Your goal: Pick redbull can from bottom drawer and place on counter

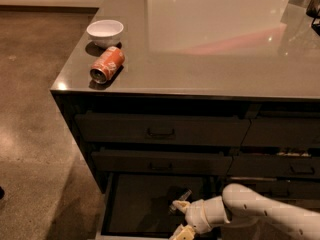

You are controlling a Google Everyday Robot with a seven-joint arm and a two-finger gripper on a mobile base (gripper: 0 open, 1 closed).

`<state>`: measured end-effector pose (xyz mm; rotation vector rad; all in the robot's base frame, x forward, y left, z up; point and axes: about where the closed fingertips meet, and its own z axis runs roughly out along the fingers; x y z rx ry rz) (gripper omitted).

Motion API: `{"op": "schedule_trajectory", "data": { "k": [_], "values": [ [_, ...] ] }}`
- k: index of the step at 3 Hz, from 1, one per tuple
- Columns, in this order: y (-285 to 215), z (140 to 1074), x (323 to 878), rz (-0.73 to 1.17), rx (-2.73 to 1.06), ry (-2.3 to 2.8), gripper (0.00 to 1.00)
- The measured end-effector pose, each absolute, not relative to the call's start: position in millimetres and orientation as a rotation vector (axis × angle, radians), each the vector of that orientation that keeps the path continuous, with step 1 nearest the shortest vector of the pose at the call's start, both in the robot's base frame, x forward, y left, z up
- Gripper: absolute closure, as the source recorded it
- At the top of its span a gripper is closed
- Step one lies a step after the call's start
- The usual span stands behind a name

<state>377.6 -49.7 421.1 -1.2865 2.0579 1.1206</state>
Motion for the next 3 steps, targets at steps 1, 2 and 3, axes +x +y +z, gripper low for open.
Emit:
{"op": "schedule_trajectory", "data": {
  "k": [1, 2, 3],
  "values": [
    [-49.5, 354.8, 397.3, 1.053, -1.137, 1.993, 0.0],
    [-52.0, 322.1, 422.3, 0.994, -1.096, 1.952, 0.0],
    [-51.5, 317.8, 424.1, 0.996, -1.088, 1.95, 0.0]
  ]
}}
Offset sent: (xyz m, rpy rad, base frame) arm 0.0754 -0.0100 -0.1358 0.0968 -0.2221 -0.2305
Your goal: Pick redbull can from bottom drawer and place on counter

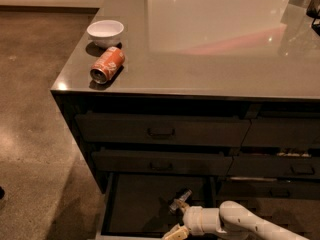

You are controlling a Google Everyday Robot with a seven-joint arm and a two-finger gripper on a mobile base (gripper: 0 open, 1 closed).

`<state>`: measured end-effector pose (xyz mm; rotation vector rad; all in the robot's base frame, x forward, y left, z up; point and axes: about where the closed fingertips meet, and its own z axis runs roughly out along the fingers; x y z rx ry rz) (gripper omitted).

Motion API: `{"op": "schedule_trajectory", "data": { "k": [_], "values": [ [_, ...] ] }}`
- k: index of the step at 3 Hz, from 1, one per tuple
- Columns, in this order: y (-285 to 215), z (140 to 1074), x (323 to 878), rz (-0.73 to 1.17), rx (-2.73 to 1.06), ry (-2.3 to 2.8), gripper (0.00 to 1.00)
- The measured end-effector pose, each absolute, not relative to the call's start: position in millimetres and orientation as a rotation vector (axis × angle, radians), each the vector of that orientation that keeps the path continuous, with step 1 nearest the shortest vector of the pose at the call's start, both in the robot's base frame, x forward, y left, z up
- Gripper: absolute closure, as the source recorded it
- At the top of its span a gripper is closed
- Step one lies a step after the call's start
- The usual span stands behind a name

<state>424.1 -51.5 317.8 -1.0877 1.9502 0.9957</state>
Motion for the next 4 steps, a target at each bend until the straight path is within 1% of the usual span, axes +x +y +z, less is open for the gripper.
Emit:
{"op": "schedule_trajectory", "data": {
  "k": [1, 2, 3, 4],
  "values": [
    [-50.8, 316.5, 427.1, 0.982, -1.103, 1.94, 0.0],
    [-63.2, 307.9, 458.7, 0.843, -1.232, 1.849, 0.0],
    [-91.0, 296.0, 498.7, 0.702, -1.436, 1.722, 0.0],
    [-109.1, 301.1, 523.3, 0.639, -1.47, 1.68, 0.0]
  ]
}}
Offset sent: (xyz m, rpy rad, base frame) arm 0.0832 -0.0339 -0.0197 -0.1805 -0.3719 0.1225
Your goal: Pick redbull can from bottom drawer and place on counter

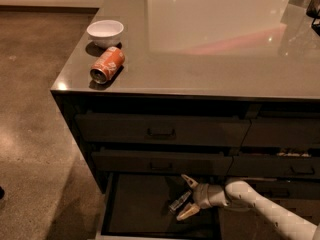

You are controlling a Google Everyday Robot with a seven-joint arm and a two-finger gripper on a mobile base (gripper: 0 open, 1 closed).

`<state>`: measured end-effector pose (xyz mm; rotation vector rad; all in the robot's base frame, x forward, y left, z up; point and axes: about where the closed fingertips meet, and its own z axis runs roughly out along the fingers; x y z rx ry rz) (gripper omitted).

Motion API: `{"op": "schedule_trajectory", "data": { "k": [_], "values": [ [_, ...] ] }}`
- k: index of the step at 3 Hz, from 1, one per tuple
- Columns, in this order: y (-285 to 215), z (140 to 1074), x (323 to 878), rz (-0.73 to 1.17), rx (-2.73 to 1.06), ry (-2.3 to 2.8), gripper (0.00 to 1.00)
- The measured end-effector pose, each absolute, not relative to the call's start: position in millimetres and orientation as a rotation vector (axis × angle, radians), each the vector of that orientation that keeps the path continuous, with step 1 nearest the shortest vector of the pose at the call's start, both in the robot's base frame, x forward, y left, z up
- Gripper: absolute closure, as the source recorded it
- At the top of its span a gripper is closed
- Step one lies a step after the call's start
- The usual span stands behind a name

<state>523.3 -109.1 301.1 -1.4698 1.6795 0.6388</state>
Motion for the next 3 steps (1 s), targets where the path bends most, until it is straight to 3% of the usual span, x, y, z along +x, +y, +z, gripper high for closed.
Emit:
{"op": "schedule_trajectory", "data": {
  "k": [1, 3],
  "values": [
    [-108.9, 300.8, 523.6, 0.639, -1.466, 1.683, 0.0],
    [-119.6, 243.9, 523.4, 0.441, -1.738, 1.722, 0.0]
  ]
}}
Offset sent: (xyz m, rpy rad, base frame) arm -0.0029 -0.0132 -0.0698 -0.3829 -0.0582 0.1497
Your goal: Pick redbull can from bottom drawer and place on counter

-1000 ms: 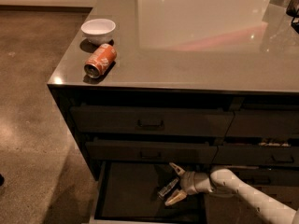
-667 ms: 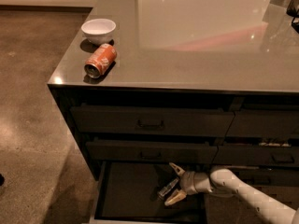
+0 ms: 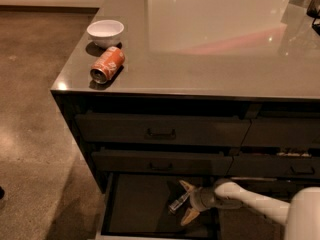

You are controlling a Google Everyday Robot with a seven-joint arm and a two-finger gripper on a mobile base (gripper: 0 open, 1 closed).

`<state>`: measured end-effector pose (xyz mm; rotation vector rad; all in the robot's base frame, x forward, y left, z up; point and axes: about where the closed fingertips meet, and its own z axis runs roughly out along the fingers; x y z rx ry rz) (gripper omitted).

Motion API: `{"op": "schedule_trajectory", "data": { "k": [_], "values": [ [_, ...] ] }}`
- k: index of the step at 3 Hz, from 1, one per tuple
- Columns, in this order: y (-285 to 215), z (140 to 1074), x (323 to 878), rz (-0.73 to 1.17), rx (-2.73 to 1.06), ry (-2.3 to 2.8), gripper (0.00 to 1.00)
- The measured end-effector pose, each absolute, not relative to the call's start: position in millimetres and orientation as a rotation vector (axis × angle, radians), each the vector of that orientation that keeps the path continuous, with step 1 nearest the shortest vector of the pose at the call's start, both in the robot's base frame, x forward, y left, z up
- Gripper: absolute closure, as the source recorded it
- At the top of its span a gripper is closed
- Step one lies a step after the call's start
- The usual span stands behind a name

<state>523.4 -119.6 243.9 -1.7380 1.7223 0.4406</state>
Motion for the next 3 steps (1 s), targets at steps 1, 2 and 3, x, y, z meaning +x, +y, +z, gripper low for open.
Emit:
{"op": "schedule_trajectory", "data": {
  "k": [1, 2, 3],
  "values": [
    [-120.8, 220.0, 534.7, 0.4, -1.81, 1.696, 0.0],
    [-127.0, 195.7, 551.9, 0.43, -1.827, 1.69, 0.0],
    [-137.1, 176.8, 569.5, 0.472, -1.812, 1.697, 0.0]
  ]
}}
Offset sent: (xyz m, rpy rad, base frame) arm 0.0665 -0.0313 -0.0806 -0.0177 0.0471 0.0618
